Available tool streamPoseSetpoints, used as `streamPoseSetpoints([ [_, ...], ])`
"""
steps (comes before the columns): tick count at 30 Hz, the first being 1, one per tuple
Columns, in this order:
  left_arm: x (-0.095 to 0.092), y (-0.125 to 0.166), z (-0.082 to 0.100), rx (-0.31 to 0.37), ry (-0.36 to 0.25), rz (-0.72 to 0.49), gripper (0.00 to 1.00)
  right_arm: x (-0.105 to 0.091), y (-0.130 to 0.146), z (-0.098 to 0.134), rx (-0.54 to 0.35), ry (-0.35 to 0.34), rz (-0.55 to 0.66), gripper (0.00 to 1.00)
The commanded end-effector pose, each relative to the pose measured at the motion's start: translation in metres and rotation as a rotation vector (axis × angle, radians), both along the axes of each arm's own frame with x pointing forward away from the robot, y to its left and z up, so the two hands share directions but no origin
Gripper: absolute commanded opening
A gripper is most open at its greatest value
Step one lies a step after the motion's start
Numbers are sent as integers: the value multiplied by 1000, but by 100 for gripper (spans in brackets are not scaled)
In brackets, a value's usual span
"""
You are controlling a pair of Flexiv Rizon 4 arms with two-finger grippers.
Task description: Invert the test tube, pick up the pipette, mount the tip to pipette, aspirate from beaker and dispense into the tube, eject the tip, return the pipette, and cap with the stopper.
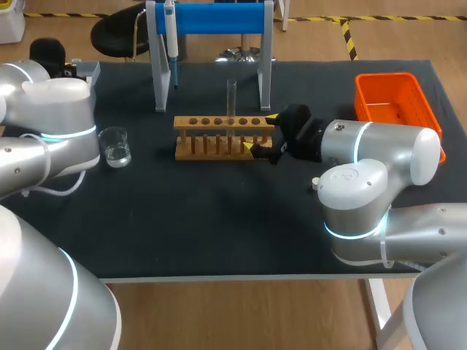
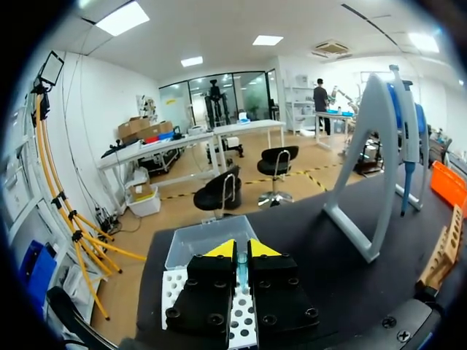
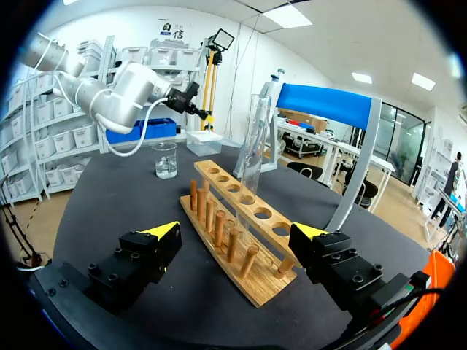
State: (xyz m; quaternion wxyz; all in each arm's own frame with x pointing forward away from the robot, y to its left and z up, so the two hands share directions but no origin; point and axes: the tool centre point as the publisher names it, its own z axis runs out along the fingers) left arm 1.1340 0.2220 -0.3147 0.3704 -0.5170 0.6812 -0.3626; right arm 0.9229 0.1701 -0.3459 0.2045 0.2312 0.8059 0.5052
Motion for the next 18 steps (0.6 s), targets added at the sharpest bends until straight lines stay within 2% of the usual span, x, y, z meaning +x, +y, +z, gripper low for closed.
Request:
streamPoseSetpoints([
  [1,-2,-3,10,8,-1,3,0,0,-1,0,2,0,2,100],
  [7,-8,-10,27,34,-18,-23,0,0,-1,0,2,0,2,100],
  [11,-21,-21,43,55,-13,-86,0,0,-1,0,2,0,2,100],
  [14,-37,-34,58,61,5,-196,0,0,-1,0,2,0,2,100],
  [17,-62,-54,78,83,22,-381,0,0,-1,0,2,0,2,100],
  [18,-62,-54,78,83,22,-381,0,0,-1,0,2,0,2,100],
])
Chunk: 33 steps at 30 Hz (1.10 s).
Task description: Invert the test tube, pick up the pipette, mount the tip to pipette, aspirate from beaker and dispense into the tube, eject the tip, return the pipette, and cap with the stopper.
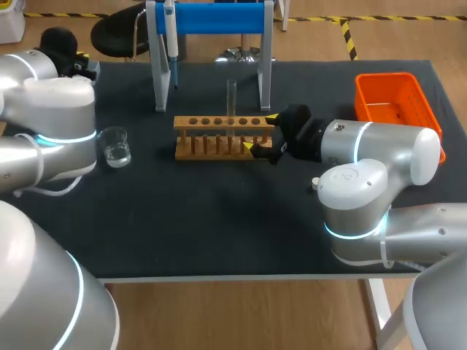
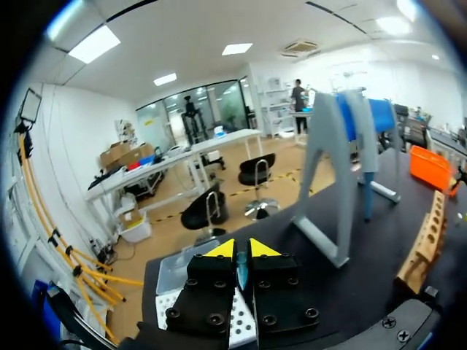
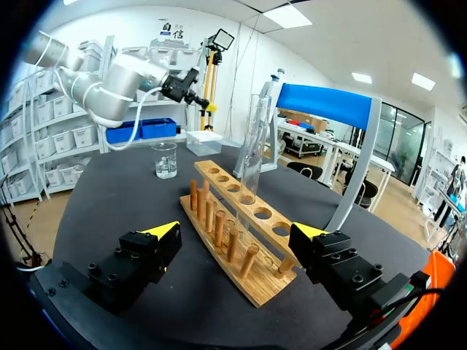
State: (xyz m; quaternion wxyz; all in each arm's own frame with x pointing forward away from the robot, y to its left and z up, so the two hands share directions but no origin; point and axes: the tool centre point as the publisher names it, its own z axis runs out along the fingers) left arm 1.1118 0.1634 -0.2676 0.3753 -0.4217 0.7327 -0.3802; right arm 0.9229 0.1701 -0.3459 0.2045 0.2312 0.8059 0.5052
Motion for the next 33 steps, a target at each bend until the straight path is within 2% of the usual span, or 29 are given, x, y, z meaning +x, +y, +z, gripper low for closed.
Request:
streamPoseSetpoints([
  [1,-40,4,31,7,85,-184,0,0,-1,0,2,0,2,100],
  [16,-40,4,31,7,85,-184,0,0,-1,0,2,0,2,100],
  [18,-43,-12,37,32,97,-272,0,0,-1,0,2,0,2,100],
  [20,-56,-27,45,45,106,-337,0,0,-1,0,2,0,2,100],
  [23,-86,-52,55,60,143,-417,0,0,-1,0,2,0,2,100],
  [24,-98,-61,59,61,136,-448,0,0,-1,0,2,0,2,100],
  [26,-121,-80,66,86,185,-492,0,0,-1,0,2,0,2,100],
  [28,-143,-97,73,110,195,-532,0,0,-1,0,2,0,2,100],
  [33,-192,-137,90,124,225,-634,0,0,-1,0,2,0,2,100],
])
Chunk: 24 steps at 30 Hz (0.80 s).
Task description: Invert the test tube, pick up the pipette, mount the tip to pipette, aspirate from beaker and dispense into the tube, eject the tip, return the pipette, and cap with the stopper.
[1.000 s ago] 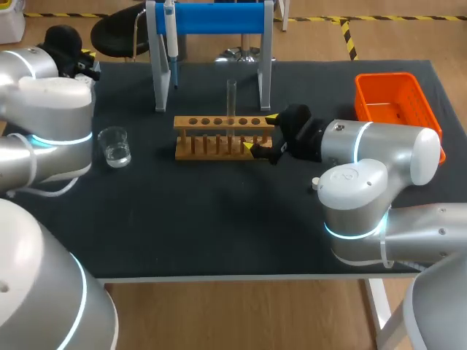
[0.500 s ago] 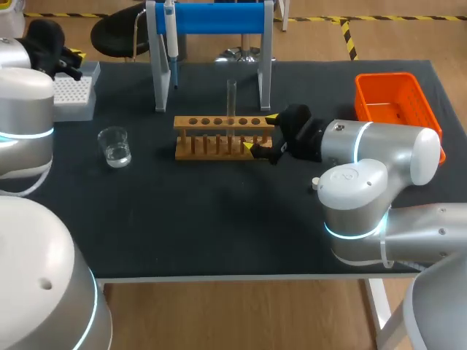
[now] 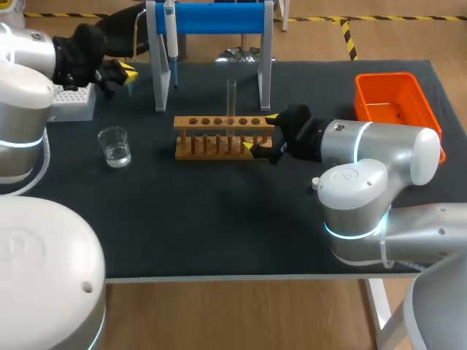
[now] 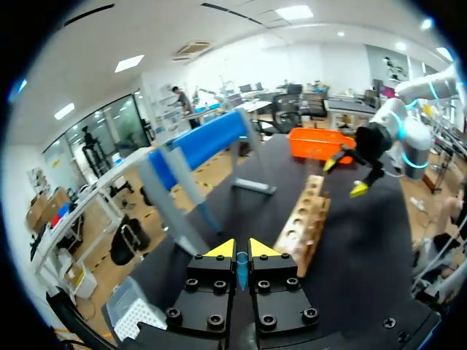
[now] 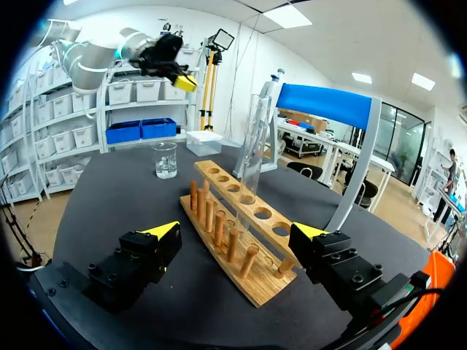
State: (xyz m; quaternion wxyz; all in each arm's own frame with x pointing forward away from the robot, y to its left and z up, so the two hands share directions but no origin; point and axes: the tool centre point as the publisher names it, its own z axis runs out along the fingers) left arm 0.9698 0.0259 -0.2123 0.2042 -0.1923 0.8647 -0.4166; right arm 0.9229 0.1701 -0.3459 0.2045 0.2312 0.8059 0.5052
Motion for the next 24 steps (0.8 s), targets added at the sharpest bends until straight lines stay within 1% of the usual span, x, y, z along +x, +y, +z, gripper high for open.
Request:
streamPoseSetpoints([
  [1,-58,-6,37,59,76,-40,0,0,-1,0,2,0,2,100],
  [3,-73,-21,43,50,76,-87,0,0,-1,0,2,0,2,100],
  [8,-98,-53,52,-1,112,-174,0,0,-1,0,2,0,2,100],
  [10,-106,-65,55,-42,101,-223,0,0,-1,0,2,0,2,100],
  [12,-114,-77,58,-66,96,-259,0,0,-1,0,2,0,2,100],
  [17,-127,-107,64,-80,96,-336,0,0,-1,0,2,0,2,100],
  [20,-133,-124,66,-77,120,-376,0,0,-1,0,2,0,2,100],
  [22,-135,-135,66,-71,144,-394,0,0,-1,0,2,0,2,100],
  [24,-137,-144,67,-70,154,-417,0,0,-1,0,2,0,2,100],
])
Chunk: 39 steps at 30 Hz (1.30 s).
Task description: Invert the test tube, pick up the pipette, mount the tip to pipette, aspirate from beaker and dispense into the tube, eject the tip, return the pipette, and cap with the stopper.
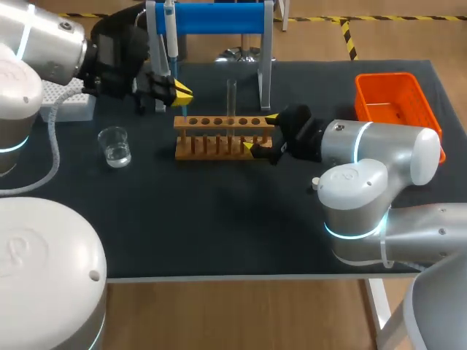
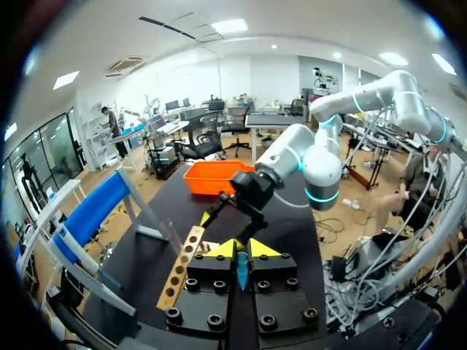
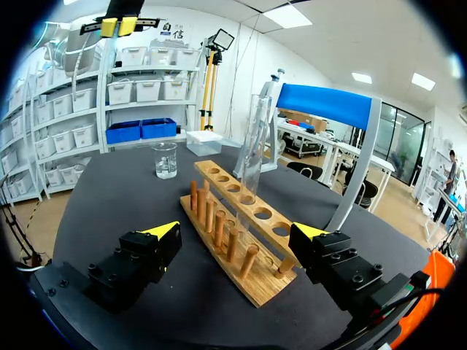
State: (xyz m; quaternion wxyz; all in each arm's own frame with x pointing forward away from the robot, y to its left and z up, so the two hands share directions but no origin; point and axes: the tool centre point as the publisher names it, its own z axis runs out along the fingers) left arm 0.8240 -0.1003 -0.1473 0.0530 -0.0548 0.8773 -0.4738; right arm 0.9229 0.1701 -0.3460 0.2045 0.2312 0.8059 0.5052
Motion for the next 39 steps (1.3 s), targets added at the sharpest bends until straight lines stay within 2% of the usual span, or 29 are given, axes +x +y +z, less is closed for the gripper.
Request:
streamPoseSetpoints([
  [1,9,-22,2,30,22,-33,0,0,-1,0,2,0,2,100],
  [4,11,-31,2,37,32,-55,0,0,-1,0,2,0,2,100],
  [15,11,-31,2,37,32,-55,0,0,-1,0,2,0,2,100],
  [19,11,-31,2,37,32,-55,0,-16,-27,17,33,-46,50,100],
  [26,11,-31,2,37,32,-55,0,-43,-57,38,111,-74,158,100],
  [31,11,-31,2,37,32,-55,0,-59,-60,58,198,-74,281,100],
  [39,11,-31,2,37,32,-55,0,-77,-50,88,294,-91,408,100],
])
